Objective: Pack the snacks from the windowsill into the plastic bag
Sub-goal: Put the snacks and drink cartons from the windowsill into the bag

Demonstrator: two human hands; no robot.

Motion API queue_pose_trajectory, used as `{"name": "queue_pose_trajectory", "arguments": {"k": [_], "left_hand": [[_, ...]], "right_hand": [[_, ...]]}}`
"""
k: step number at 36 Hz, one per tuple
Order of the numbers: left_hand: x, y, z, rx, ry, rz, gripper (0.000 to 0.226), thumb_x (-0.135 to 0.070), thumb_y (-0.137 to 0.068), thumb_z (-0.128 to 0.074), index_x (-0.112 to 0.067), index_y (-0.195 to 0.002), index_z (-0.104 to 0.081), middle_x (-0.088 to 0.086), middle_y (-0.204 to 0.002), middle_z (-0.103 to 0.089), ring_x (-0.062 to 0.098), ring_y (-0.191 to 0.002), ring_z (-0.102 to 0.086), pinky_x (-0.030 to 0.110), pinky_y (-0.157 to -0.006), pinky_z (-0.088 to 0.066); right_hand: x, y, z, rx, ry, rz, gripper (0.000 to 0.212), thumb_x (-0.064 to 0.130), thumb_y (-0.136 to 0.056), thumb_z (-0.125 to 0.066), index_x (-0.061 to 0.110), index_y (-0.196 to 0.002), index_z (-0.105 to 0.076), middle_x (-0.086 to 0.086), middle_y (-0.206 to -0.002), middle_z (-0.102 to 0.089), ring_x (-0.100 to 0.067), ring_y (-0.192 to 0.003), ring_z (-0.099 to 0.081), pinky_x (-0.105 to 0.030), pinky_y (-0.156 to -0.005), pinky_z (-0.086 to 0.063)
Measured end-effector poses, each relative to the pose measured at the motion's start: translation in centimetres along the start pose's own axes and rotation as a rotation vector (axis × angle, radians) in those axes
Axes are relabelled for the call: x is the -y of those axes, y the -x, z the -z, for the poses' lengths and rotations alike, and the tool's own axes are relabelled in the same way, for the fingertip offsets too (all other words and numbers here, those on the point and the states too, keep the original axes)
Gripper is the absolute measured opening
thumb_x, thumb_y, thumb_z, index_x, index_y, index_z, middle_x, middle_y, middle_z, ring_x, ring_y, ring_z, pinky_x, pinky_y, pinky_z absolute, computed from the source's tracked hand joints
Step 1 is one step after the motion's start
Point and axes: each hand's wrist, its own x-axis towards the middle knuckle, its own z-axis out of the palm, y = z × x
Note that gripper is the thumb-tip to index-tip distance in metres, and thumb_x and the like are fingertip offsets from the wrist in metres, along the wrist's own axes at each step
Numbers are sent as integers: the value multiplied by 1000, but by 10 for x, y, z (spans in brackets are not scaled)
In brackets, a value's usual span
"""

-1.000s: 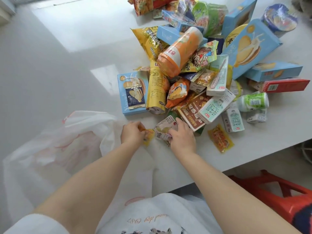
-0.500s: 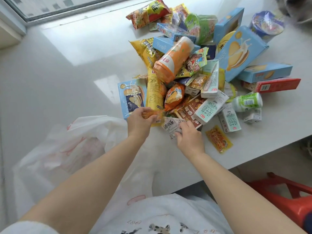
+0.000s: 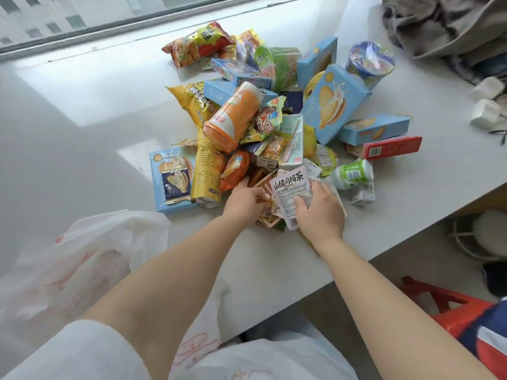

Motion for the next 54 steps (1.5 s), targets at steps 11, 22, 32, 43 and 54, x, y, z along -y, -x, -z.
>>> {"name": "queue_pose_trajectory", "arguments": {"k": [11, 22, 32, 43, 54], "left_hand": [[7, 11, 12, -267, 49, 44, 16, -33, -91, -59, -19, -86, -55, 0, -94, -57, 20, -83, -49, 32, -69, -39], [31, 20, 68, -591, 700, 332, 59, -29, -83, -71, -20, -132, -38, 6, -120, -56, 22, -110, -54, 35, -91, -45], [36, -27, 77, -421, 343, 255, 29, -21, -90, -60, -15, -119, -65, 2, -128, -51, 23, -116, -51, 33, -99, -42], [33, -60, 77, -196, 80, 162, 38, -5, -89, -53, -2, -127, -57, 6, -144, -38, 30, -120, -46, 34, -95, -40], [43, -48, 87, -297, 318, 379, 34, -5, -90, -47, -21, -110, -69, 7, -102, -66, 25, -83, -55, 31, -71, -51]], "right_hand": [[-2, -1, 5, 77, -174, 9, 32, 21, -88, -62, 12, -114, -46, -8, -113, -61, -31, -101, -58, -42, -81, -48], [48, -24, 29, 109, -160, 63, 32, 29, -86, -66, 4, -106, -67, -9, -101, -65, -26, -96, -58, -30, -77, -43], [81, -91, 26, 190, 258, 221, 40, 39, -88, -59, 17, -122, -62, -6, -132, -46, -26, -124, -37, -37, -102, -34], [77, -117, 3, 345, 407, 220, 34, 42, -91, -53, 19, -116, -60, -10, -121, -53, -29, -118, -45, -37, -92, -40], [73, -97, -3, 338, 258, 176, 23, 39, -91, -56, 16, -95, -59, -3, -99, -60, -24, -101, -55, -31, -73, -39]]}}
